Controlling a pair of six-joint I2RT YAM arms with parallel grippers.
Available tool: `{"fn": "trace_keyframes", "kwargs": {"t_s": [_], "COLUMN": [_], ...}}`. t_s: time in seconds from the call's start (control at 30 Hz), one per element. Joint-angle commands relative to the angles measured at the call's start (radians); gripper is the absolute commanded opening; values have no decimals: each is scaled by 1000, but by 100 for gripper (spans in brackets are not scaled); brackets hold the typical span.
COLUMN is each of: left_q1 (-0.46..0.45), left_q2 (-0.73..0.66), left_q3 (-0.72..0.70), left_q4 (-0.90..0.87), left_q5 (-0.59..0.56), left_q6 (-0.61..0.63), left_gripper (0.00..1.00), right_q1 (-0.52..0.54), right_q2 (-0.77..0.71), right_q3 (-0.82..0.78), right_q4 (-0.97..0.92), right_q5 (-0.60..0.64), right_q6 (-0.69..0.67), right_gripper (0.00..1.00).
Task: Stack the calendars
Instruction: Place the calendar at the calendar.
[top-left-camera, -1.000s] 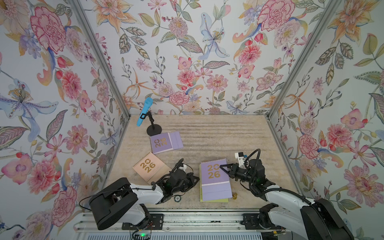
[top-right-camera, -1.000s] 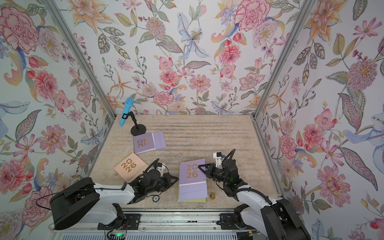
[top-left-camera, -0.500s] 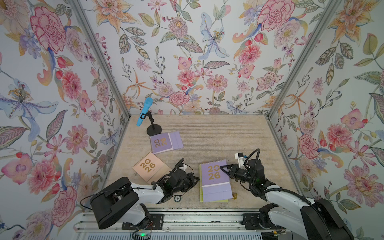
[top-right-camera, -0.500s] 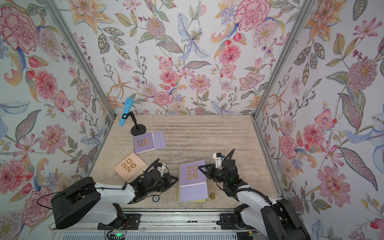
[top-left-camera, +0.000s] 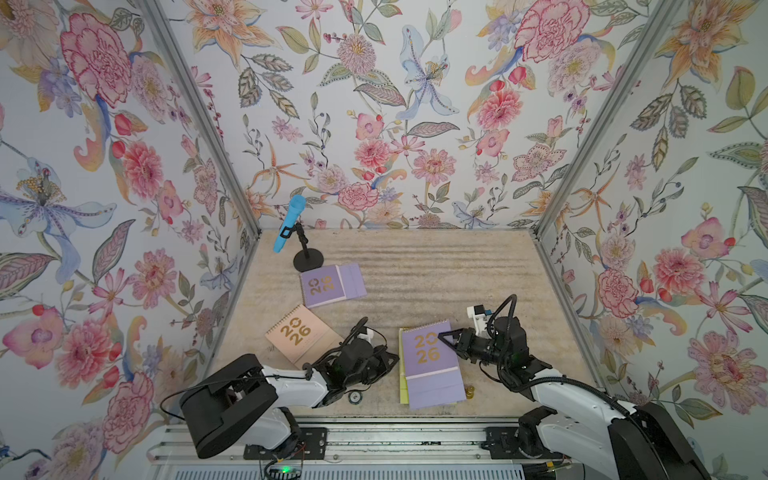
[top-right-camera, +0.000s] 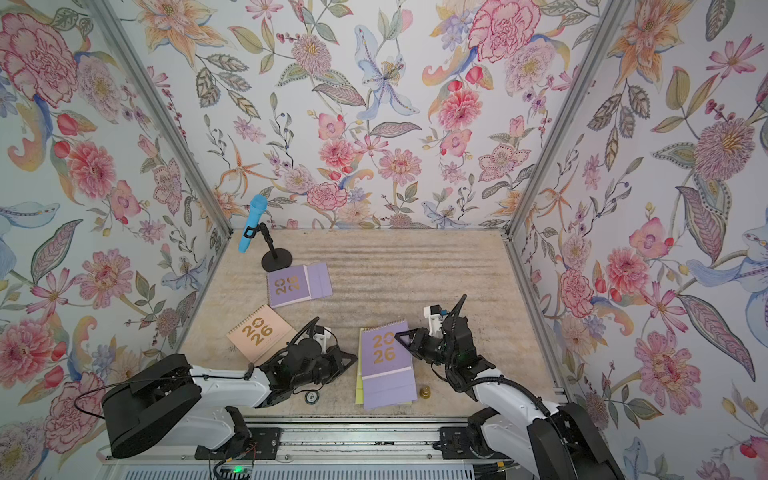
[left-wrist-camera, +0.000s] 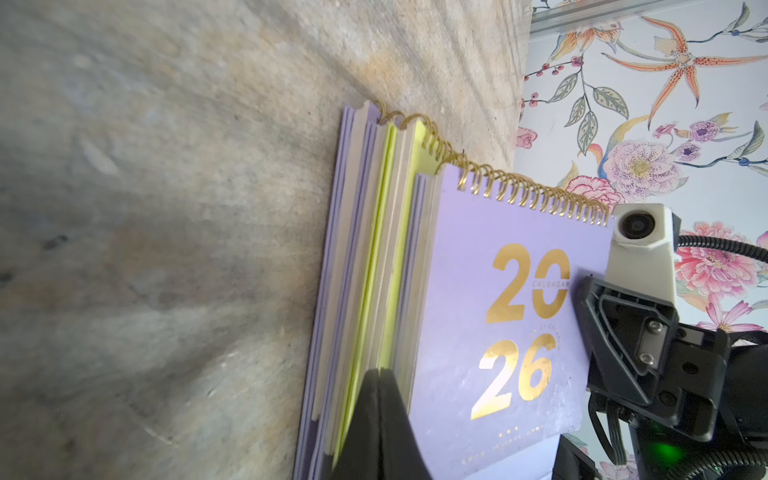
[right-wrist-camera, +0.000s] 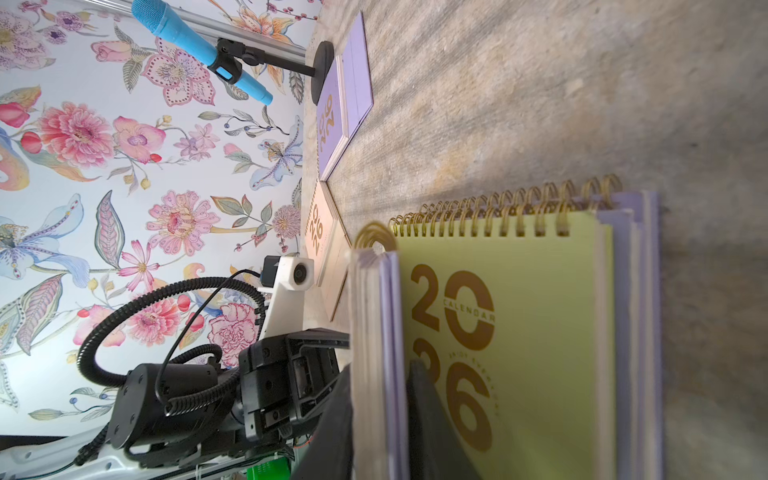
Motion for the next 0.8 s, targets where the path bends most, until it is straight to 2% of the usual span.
{"fn": "trace_keyframes", "kwargs": {"t_s": [0.0,0.2,0.4,0.77], "left_q1": [-10,-7,-6,-4], "left_q2": [-13,-22,-27,-39], "left_q3": [9,3,6,3], "left_q4": [6,-5,-12,-28], "left_q5": [3,3,6,-2], "left_q6": [-14,-12,-7,-4], "left_gripper": [3,3,3,3], "right_q1": [10,40,67,82], "right_q2": [-18,-28,-35,-11], "right_q3": [34,66,108,158], "right_q4": [-33,-125,-257,-384], "right_q5": [19,56,118,161], "right_q6": [-23,-61,-98,-141], "right_gripper": [22,28,29,34]}}
